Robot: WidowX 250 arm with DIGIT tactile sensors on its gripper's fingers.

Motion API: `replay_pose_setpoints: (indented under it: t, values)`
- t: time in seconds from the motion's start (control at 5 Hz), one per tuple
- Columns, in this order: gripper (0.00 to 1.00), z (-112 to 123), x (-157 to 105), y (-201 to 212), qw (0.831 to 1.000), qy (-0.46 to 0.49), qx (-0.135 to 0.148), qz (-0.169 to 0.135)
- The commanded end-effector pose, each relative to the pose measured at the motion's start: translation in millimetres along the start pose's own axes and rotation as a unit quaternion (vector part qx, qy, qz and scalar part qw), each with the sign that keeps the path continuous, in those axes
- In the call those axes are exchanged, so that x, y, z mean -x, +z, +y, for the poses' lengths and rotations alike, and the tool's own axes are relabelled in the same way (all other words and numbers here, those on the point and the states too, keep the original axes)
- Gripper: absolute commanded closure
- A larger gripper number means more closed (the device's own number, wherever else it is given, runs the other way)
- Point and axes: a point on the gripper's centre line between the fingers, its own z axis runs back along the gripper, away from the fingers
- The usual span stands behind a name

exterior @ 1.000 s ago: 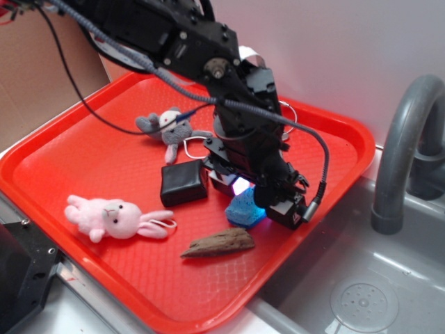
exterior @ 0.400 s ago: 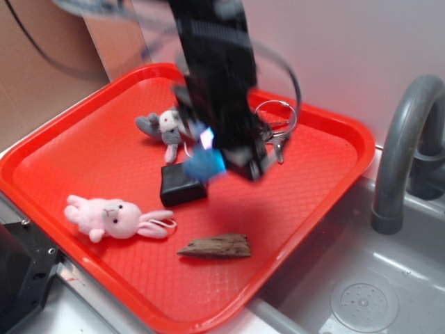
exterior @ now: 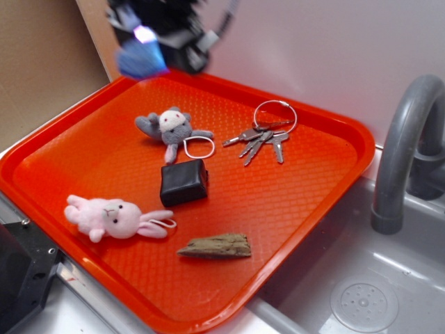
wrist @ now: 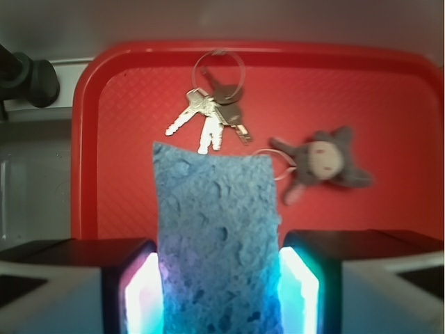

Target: Grab the blue sponge.

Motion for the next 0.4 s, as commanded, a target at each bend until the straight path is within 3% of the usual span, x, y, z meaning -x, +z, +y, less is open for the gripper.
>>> replay_pose_setpoints:
  t: [0.0,0.2]
  values:
    - [1.0,42.4,7.3,66.1,0.997,0.028,-0.023,-0.068]
    - [1.0,47.4,2.1,62.4,0.998,0.037,-0.023,-0.048]
